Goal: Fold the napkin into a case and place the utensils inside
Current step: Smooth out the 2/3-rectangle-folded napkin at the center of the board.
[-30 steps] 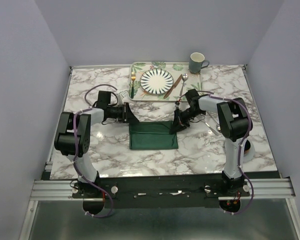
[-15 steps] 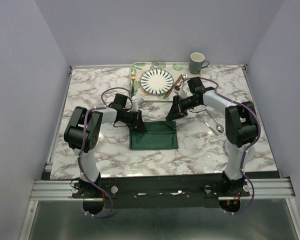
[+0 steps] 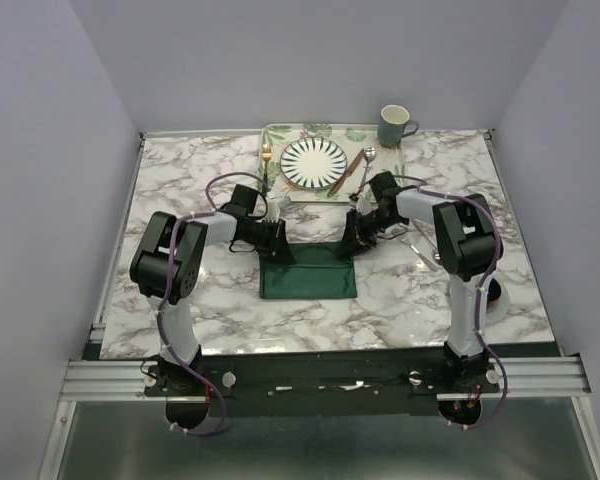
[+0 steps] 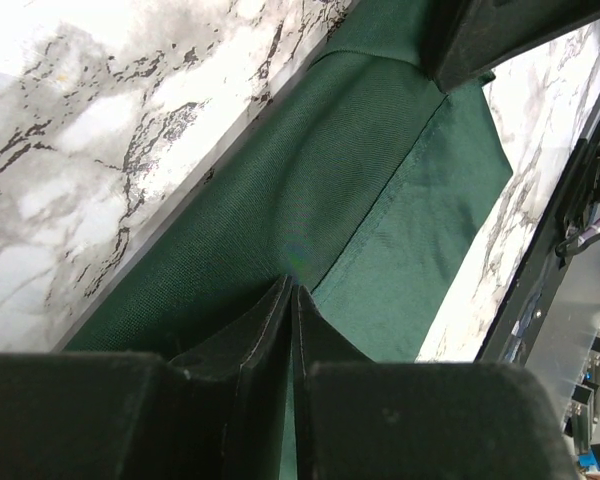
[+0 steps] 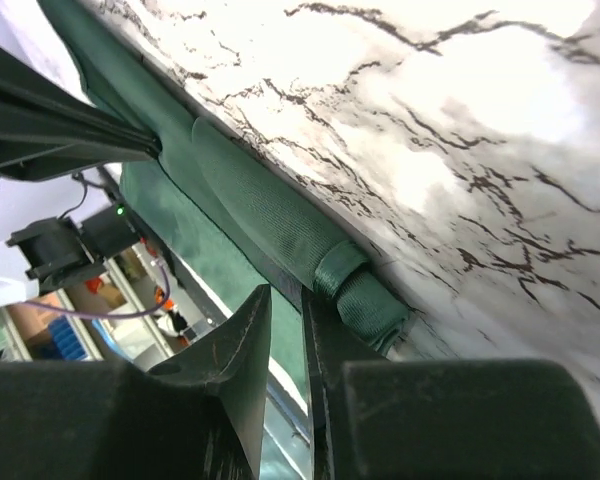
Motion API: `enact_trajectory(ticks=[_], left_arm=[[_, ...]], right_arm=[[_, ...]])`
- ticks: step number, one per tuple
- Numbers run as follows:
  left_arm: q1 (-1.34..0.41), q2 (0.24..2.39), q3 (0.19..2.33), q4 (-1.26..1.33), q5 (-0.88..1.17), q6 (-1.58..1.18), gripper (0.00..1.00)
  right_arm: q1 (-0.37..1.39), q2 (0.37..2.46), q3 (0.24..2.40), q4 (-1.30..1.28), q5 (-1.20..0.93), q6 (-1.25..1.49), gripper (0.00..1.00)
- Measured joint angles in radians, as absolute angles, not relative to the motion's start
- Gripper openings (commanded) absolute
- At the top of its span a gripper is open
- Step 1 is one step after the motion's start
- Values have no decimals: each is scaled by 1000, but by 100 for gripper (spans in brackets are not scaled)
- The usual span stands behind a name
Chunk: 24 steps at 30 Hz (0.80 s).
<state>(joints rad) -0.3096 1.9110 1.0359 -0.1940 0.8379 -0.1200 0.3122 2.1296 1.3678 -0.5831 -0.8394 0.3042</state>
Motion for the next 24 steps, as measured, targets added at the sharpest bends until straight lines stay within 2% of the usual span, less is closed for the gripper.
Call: enact_trajectory(ticks=[3,7,14,19,24], left_arm=[[-310,1911,1036,-194,838,-118,27],[-310,1899,1036,-201,839,-92,43],[-353,1626,957,-301,715,237,48],[-563,1349,776,-295,527,516,50],[-737,1274,613,-259,350,649,50]], right_arm=[[312,2138,1368,-587,-838,294,26],[312,2139,1368,-590,-838,273,26],[312,2136,1362,-591,-839,253,26],[312,2135,1360,-593,-838,242,26],[313,2133,1359,-594,-838,234,25]])
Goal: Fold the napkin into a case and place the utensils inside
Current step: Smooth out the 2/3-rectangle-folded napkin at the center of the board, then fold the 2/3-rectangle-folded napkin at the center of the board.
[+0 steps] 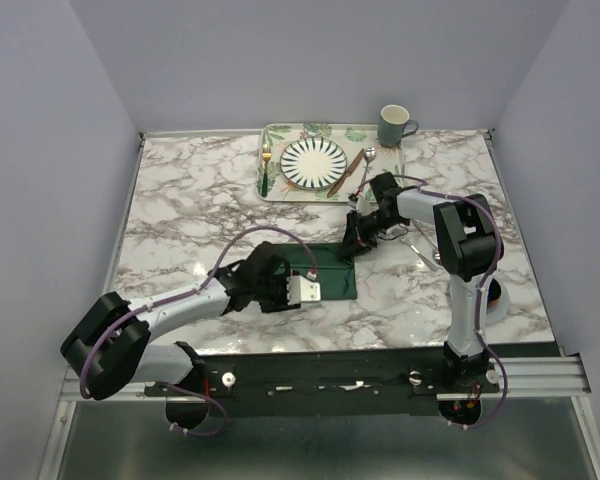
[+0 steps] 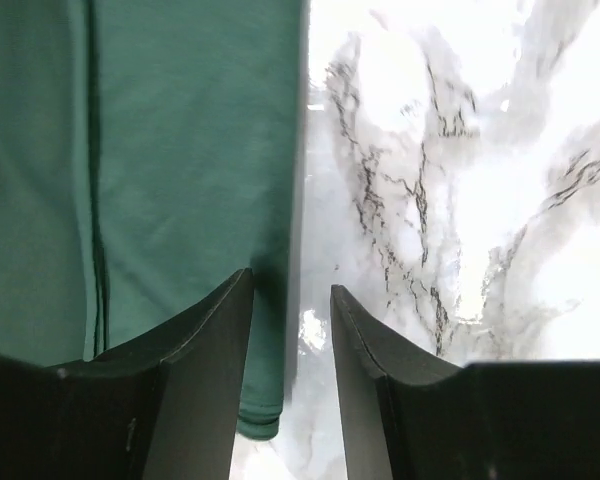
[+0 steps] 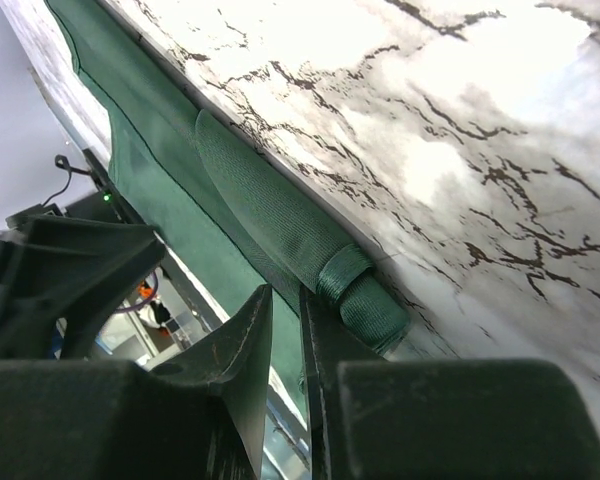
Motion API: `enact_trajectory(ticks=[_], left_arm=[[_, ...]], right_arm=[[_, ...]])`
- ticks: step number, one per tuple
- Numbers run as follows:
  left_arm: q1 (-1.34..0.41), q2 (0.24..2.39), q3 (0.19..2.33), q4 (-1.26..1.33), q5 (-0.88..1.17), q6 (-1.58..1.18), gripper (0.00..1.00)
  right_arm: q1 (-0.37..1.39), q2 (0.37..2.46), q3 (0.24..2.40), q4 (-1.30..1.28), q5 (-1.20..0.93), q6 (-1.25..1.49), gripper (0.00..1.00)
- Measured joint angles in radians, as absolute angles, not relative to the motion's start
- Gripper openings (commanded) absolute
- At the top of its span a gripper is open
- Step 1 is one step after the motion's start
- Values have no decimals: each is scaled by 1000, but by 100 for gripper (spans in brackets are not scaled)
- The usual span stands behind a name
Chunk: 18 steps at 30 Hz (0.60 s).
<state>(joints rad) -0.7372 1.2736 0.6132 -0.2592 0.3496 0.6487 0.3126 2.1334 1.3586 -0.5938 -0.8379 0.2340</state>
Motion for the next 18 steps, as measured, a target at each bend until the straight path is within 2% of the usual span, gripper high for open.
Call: enact_trajectory(ticks=[7,9,12,13,15,16,18], left_arm=[[-948,1279,499,-87,97,762,49],[-990,1300,486,-16,30,787,45],[-1032,1339,464,89,-54,826,29],[-1041,1355,461,116,-76,837,15],[-1050,1394,462,155,-106,856,4],[-1050,1409,463,165,-117,866,0],[-1050,1437,472,178,-142,875,0]], right_arm=[[313,2132,1354,-596,-838,226,25],[313,2132,1354,-598,-839,220,24],[313,2132,1354,-601,-838,211,23],[313,2132,1355,-601,-838,209,23],[313,2132,1355,-603,-838,207,23],[313,2132,1355,-604,-837,207,22],[313,2132,1355,-606,-836,204,22]])
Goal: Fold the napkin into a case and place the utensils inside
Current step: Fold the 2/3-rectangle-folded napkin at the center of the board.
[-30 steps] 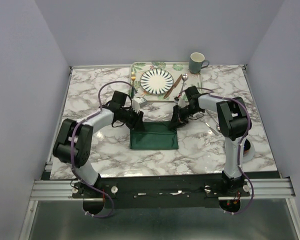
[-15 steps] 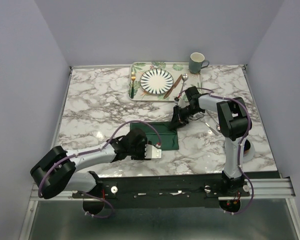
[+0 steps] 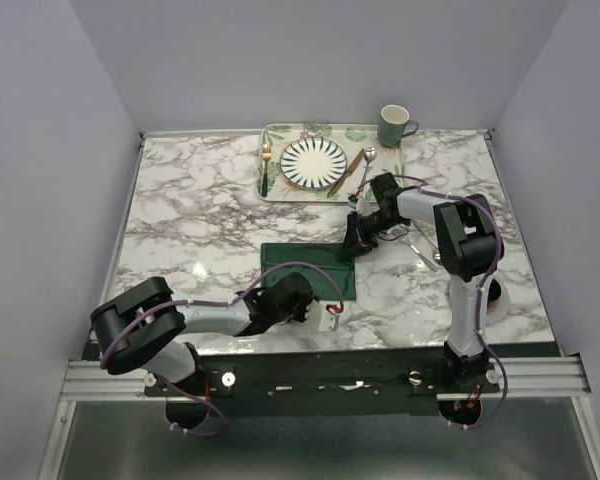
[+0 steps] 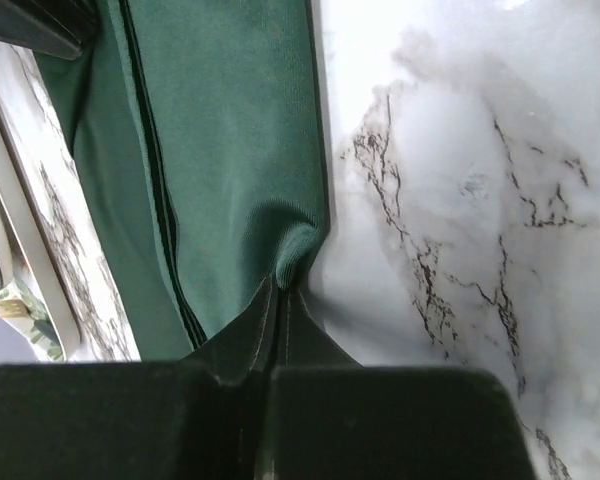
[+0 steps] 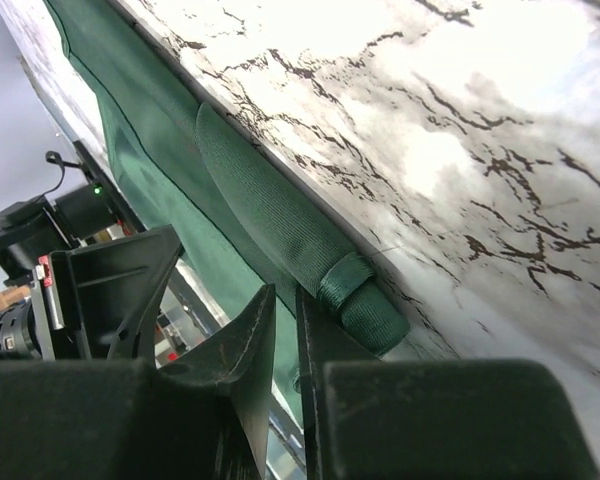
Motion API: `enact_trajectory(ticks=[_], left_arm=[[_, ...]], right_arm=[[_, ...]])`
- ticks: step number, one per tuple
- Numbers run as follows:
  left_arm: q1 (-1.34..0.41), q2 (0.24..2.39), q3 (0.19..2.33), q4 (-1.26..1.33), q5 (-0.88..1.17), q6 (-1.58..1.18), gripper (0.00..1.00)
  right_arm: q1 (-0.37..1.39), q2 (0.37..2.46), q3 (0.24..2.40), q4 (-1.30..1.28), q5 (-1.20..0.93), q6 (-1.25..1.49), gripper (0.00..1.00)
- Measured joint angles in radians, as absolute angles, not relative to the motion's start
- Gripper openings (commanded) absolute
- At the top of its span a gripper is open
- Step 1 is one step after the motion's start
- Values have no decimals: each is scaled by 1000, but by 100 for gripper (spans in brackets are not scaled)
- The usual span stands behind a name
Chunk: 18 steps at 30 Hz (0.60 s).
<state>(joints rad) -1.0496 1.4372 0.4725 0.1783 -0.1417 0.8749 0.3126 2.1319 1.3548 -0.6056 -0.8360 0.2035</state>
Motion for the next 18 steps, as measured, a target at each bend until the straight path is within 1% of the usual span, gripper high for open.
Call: enact_trajectory(ticks=[3,7,13,18], left_arm=[[-1049,1457,505,146,-149,865,0],[-1034,1455,554,46,-107,825,0],[-981,1422,642,-154,71,743,0],[-878,1441,754,-305,231,695,0]], right_arm=[[313,2131,1355,-609,-835,192,22],[314,2126,1354,-624,-828,164,22],[317,2110,1341,-642,-817,118,21],[322,2102,1335,-654,-809,85,21]])
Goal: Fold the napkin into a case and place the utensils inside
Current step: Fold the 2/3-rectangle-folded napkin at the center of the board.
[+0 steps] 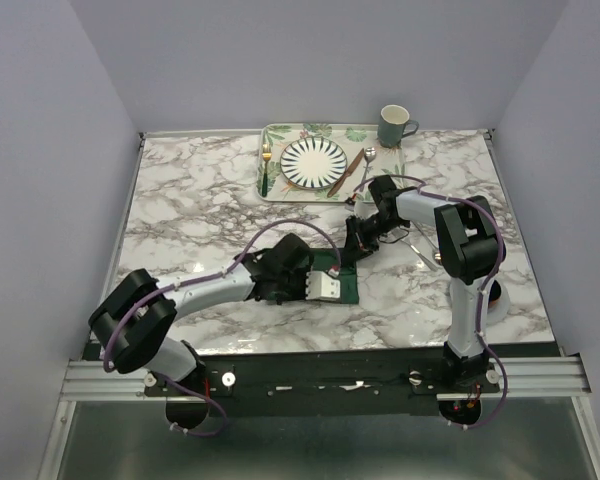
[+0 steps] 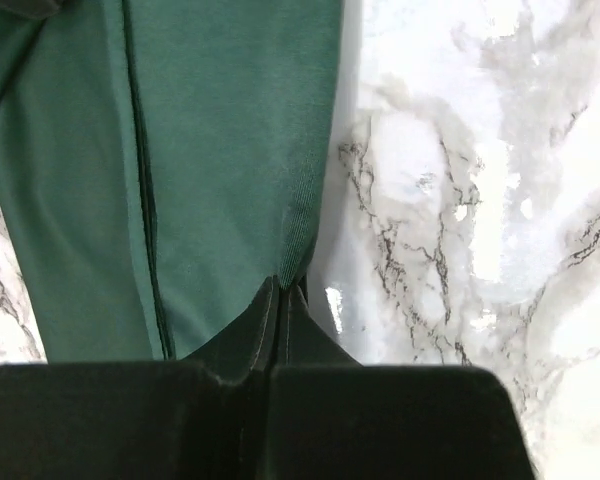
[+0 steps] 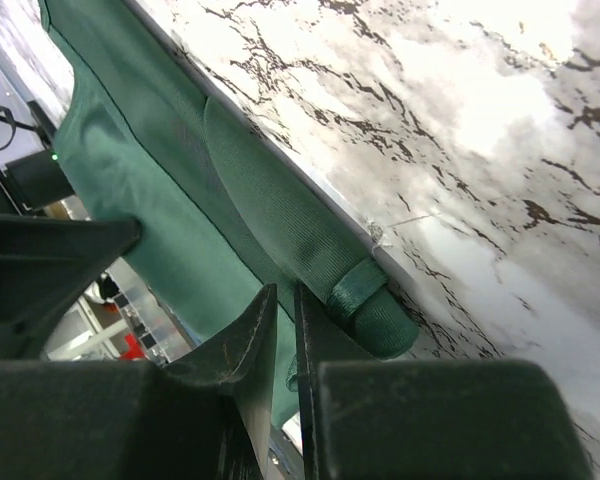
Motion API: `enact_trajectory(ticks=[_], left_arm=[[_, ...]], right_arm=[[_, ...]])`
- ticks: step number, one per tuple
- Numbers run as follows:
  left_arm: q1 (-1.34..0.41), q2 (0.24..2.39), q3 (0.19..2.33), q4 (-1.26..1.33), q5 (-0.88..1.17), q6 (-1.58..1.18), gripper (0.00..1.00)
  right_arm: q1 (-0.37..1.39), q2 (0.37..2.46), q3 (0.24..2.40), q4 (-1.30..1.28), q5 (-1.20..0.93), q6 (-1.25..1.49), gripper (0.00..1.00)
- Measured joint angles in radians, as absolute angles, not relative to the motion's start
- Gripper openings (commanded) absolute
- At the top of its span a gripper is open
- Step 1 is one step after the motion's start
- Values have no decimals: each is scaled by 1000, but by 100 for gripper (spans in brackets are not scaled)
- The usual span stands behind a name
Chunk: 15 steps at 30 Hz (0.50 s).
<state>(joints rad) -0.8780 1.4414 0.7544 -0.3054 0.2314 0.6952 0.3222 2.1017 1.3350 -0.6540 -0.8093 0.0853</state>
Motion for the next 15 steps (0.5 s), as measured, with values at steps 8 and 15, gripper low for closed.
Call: enact_trajectory(ticks=[8,15], left_arm=[[-726,1596,949,-495,446,664,0],[-675,1621,976,-529,507,654,39]], right_arm=[[327,2101,1336,-660,-808,72,21],[327,2101,1340,-669,-803,66,21]])
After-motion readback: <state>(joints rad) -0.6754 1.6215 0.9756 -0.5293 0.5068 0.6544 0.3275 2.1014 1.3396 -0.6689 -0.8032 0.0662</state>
